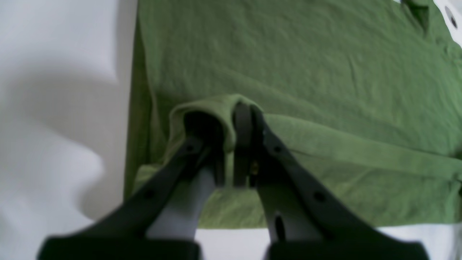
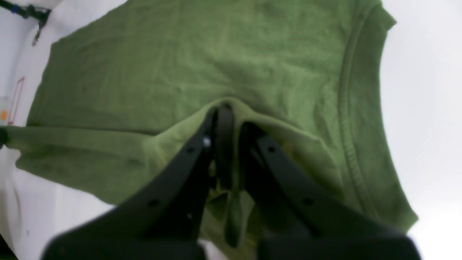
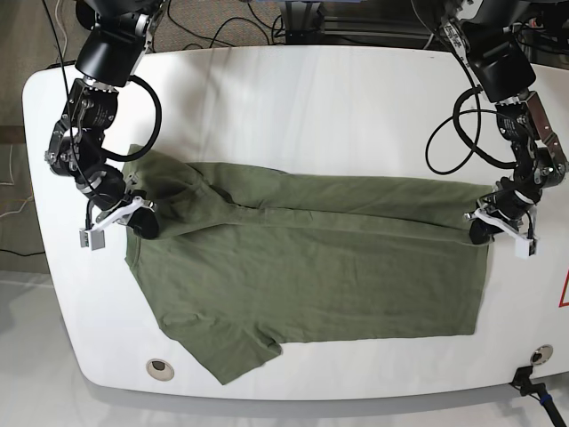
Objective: Fold the T-shirt properly
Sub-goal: 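Fold the held edge over the shirt toward the hem with both grippers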
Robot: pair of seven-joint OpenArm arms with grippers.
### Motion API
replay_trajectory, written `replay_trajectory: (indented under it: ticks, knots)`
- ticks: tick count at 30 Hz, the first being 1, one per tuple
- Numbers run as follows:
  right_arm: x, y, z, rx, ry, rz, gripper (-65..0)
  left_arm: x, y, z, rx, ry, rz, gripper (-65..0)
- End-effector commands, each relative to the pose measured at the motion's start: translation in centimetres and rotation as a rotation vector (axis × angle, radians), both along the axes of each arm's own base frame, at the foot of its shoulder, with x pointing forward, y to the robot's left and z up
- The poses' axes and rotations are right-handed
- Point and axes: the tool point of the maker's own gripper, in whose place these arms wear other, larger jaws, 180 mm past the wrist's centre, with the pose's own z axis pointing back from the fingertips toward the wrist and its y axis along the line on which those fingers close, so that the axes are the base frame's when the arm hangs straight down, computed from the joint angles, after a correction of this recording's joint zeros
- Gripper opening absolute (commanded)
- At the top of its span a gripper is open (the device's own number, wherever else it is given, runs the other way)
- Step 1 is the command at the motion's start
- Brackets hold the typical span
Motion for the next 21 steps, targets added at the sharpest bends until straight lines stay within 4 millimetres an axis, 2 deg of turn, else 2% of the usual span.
replay_trajectory:
  ticks: [1, 7, 10, 15, 21]
  knots:
    - [1.3, -0.6, 2.0, -0.003, -0.067, -0.009, -65.0, 1.2, 0.9, 2.1, 0.011, -0.081, 0.018, -63.6]
    - [2.3, -1.3, 2.0, -0.11, -0.065, -0.013, -65.0, 1.6, 1.4, 2.1, 0.043, -0.092, 0.017, -63.6]
    - [2.7, -1.5, 2.4, -0.119, -0.078, -0.018, -65.0, 2.7, 1.1, 2.9, 0.071, -0.102, -0.001, -63.6]
    - [2.9, -1.6, 2.7, -0.117, -0.094, -0.026, -65.0, 3.0, 1.6, 0.6, 0.015, -0.035, 0.021, -63.6]
    - [2.9, -1.7, 2.6, -0.12, -0.092, -0.028, -65.0, 3.2, 2.4, 0.9, 0.024, -0.063, 0.038, -63.6]
